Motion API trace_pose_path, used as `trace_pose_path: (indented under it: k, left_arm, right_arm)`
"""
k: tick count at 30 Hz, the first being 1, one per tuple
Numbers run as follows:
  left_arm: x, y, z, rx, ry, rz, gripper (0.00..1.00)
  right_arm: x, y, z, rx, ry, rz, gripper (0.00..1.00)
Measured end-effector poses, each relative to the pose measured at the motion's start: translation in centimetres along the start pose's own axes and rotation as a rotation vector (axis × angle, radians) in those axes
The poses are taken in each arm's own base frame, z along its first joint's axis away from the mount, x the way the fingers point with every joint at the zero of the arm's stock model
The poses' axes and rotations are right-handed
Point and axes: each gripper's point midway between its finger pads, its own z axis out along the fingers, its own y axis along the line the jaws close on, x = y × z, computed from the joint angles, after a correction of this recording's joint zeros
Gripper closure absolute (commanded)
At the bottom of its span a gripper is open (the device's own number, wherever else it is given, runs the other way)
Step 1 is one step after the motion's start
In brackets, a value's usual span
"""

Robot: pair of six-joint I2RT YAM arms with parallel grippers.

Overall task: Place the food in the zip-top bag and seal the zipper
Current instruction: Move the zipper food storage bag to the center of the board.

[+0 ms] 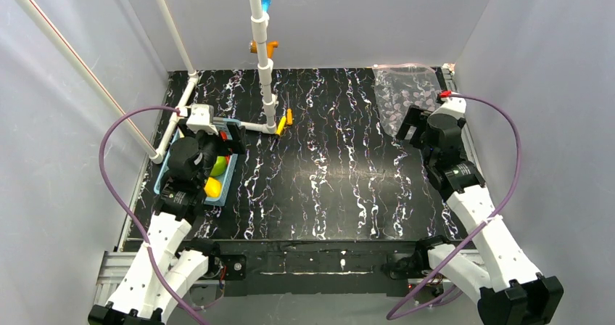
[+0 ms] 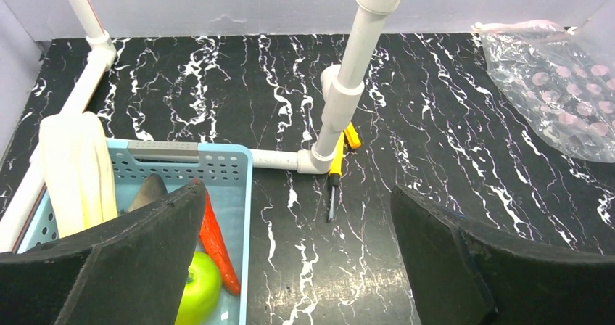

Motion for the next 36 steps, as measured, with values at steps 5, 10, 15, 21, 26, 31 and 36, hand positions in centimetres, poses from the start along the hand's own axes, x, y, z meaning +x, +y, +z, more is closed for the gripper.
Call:
trace_pose_path:
  k: [5, 10, 15, 21, 26, 31, 36]
  left_arm:
    - [-0.3, 0.4, -0.2, -0.027, -0.014, 0.001, 0.01]
    - [-0.1, 0.7, -0.3, -0.048, -0.007, 0.002, 0.00]
    - [0.2, 0.6, 0.1, -0.049, 0.011, 0.005, 0.00]
    - [1.0, 0.6, 0.4, -0.049, 0.039, 0.008, 0.00]
    - [1.1, 0.3, 0.4, -0.041, 0.043, 0.010, 0.00]
    - [1.3, 0.2, 0.6, -0.037, 0.053, 0.011, 0.01]
    - [1.4, 0.1, 0.6, -0.033, 0.057, 0.008, 0.00]
  right_arm:
    - [0.1, 0.5, 0.7, 0.006, 0.030, -0.004, 0.00]
    - [-0.6, 1.4, 2.1, 0.014, 0.057, -0.006, 0.00]
    - [-0.5, 2.6, 4.6, 0.023, 0.109, -0.049, 0.00]
    - [0.5, 4.4, 9.9, 0.056, 0.221, -0.145, 0.00]
    - [3.0, 6.8, 14.2, 0.012, 0.366, -0.235, 0.00]
    - [6.9, 7.0, 17.1, 0.016, 0.515, -0.341, 0.00]
    - [10.9, 4.6, 17.8, 0.073, 0.651, -0.458, 0.00]
